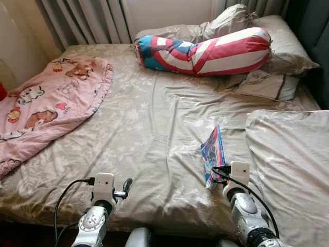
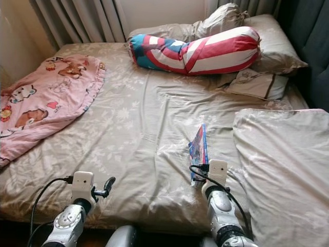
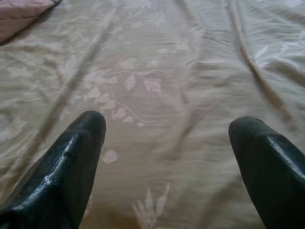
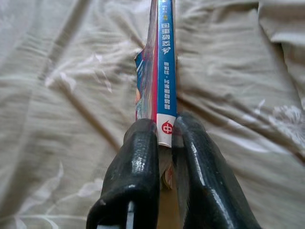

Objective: Clean up the room

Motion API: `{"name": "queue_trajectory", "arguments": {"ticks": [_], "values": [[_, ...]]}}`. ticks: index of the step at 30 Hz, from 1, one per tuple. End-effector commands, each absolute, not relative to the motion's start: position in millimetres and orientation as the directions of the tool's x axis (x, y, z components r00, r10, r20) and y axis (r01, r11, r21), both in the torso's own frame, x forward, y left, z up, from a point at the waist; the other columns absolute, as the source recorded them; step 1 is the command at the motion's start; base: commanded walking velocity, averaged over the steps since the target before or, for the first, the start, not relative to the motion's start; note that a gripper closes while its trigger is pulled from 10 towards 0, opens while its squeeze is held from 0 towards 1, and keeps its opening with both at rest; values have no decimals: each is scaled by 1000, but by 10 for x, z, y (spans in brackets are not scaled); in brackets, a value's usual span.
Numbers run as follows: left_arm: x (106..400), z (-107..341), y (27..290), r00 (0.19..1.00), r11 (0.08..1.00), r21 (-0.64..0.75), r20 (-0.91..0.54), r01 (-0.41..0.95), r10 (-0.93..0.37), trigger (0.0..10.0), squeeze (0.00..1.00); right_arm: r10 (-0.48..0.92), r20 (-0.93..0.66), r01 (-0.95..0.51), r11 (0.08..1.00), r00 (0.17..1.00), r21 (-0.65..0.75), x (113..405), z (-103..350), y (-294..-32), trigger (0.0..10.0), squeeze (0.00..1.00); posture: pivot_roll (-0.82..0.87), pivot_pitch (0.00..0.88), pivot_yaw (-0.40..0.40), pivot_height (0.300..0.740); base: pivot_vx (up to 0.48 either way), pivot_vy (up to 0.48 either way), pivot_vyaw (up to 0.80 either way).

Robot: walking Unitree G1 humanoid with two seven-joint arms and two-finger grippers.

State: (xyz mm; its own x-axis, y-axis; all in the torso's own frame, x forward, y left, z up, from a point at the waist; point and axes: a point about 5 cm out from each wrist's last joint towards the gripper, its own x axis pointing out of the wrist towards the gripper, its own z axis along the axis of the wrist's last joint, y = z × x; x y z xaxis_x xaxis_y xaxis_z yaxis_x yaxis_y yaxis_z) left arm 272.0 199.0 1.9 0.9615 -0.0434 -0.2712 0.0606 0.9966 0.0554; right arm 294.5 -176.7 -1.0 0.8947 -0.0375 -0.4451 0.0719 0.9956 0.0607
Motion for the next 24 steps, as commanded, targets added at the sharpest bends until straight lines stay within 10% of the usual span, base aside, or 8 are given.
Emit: {"name": "queue_trajectory", "arguments": {"ticks": [1,24], "values": [[2694,3,2038,957,995,72,-287,66,-43,10000,0,-36,-437,63,997,899,48,3001,39,-1755,10000,0,40,99,110,651,0,0,0],[2690,-18,2027,950,994,72,-306,84,-58,10000,0,-175,-499,127,984,849,-129,2911,-44,-1975,10000,102,41,96,115,651,0,0,0]]}}
